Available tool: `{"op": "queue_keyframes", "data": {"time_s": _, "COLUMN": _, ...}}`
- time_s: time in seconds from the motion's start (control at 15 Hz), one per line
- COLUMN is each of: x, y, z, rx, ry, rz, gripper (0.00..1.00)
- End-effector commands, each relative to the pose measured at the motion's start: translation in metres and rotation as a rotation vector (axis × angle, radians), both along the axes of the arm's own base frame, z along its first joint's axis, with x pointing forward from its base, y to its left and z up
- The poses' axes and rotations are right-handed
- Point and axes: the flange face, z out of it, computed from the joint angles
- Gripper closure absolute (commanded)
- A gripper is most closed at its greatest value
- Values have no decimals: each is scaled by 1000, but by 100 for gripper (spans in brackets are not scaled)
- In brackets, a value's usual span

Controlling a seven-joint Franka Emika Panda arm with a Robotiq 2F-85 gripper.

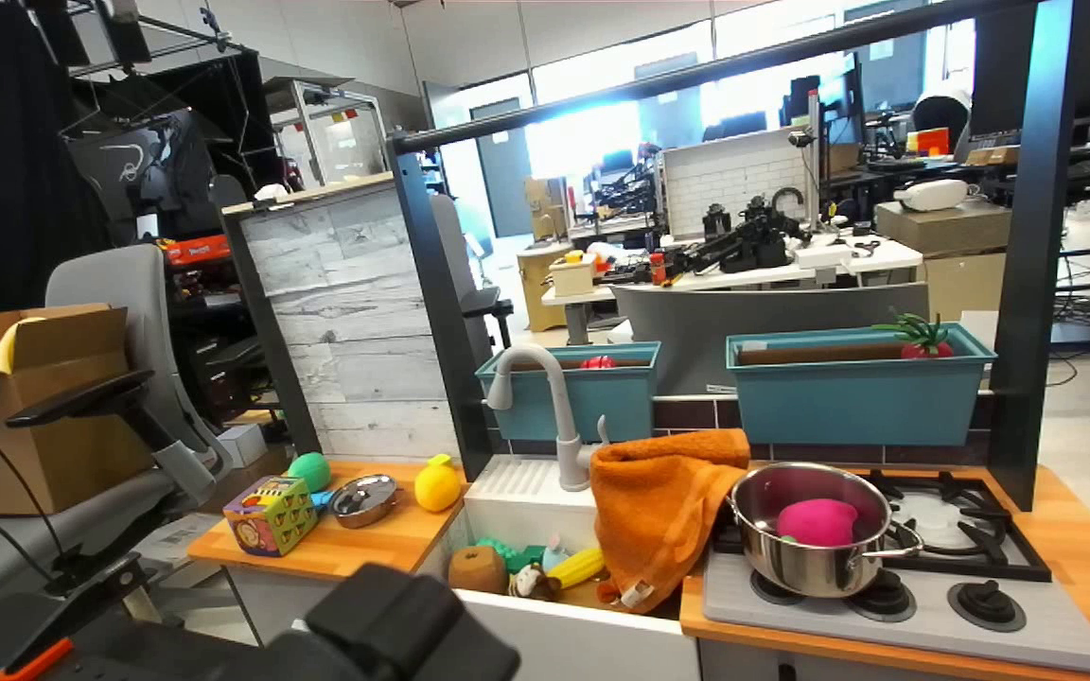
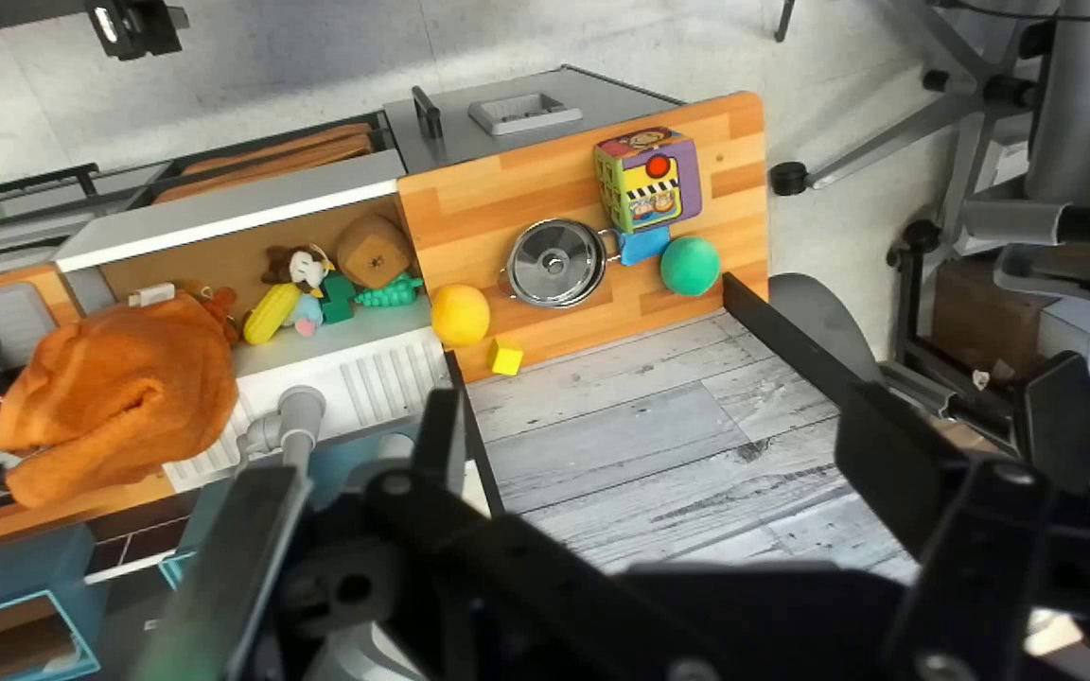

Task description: Pick the cube and put it in the sink

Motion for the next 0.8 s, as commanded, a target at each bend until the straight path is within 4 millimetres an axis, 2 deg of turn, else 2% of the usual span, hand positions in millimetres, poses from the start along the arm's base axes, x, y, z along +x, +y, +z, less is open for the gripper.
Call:
{"op": "queue_keyframes", "data": {"time_s": 0.0, "x": 0, "y": 0, "z": 0, "rx": 0, "ry": 1, "rz": 0, "gripper": 0}}
{"op": "queue_keyframes", "data": {"time_s": 0.47, "x": 1, "y": -1, "z": -3, "rx": 0, "ry": -13, "rz": 36, "gripper": 0}}
{"op": "queue_keyframes", "data": {"time_s": 0.6, "x": 15, "y": 4, "z": -19, "rx": -24, "ry": 3, "rz": 105, "gripper": 0}}
{"op": "queue_keyframes", "data": {"time_s": 0.73, "x": 31, "y": 15, "z": -45, "rx": -48, "ry": 45, "rz": 184, "gripper": 0}}
